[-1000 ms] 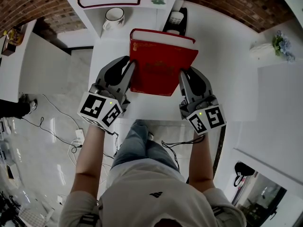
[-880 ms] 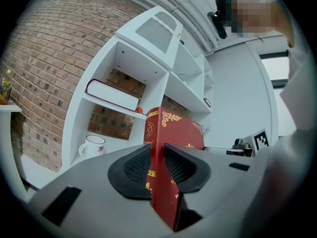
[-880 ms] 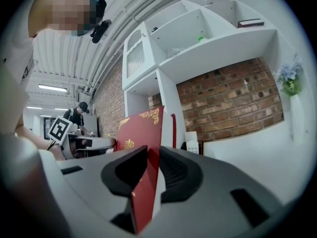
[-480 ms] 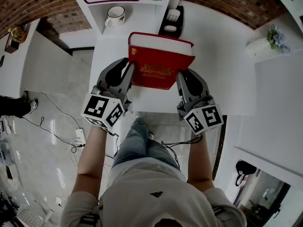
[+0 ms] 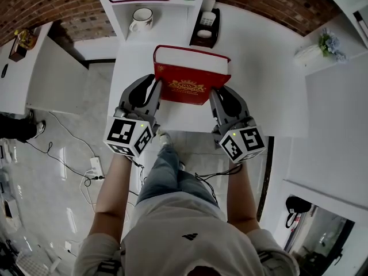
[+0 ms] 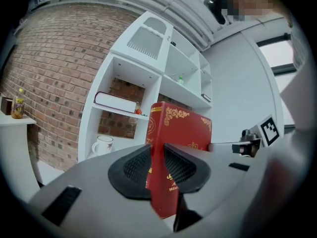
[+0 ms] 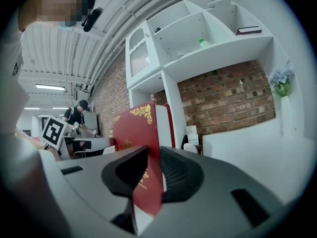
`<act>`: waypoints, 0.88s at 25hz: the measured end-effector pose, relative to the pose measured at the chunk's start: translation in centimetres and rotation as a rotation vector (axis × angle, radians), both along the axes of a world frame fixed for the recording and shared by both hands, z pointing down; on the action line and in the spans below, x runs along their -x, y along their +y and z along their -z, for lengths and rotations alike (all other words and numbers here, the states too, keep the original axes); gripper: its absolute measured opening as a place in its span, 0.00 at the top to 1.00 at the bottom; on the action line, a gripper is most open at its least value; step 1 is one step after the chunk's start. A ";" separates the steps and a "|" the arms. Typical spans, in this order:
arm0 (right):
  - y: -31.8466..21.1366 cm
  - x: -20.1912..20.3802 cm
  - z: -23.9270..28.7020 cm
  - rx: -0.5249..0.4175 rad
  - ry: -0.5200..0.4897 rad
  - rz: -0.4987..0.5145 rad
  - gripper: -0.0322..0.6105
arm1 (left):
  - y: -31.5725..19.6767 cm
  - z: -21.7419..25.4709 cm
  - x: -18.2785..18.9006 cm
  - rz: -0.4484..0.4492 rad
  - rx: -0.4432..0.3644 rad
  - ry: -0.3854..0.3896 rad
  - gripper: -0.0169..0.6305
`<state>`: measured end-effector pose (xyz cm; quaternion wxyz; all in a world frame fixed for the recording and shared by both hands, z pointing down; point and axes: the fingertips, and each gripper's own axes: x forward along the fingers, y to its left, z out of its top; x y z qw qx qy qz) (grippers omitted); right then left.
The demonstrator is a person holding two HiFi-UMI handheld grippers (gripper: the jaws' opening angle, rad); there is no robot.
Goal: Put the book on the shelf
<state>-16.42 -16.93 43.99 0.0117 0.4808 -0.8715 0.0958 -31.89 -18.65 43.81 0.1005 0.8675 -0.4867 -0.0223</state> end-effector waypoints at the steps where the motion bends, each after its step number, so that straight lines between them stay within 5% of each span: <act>1: 0.1 0.0 0.0 0.003 0.003 0.002 0.83 | 0.2 0.1 0.0 0.002 -0.003 -0.002 0.84; 11: 0.9 -0.4 0.2 0.004 0.025 0.031 0.78 | 0.9 1.0 1.5 -0.021 -0.027 -0.015 0.79; 22: 1.8 -0.2 1.0 0.000 0.018 0.050 0.76 | 1.3 1.5 0.4 -0.181 -0.050 -0.063 0.66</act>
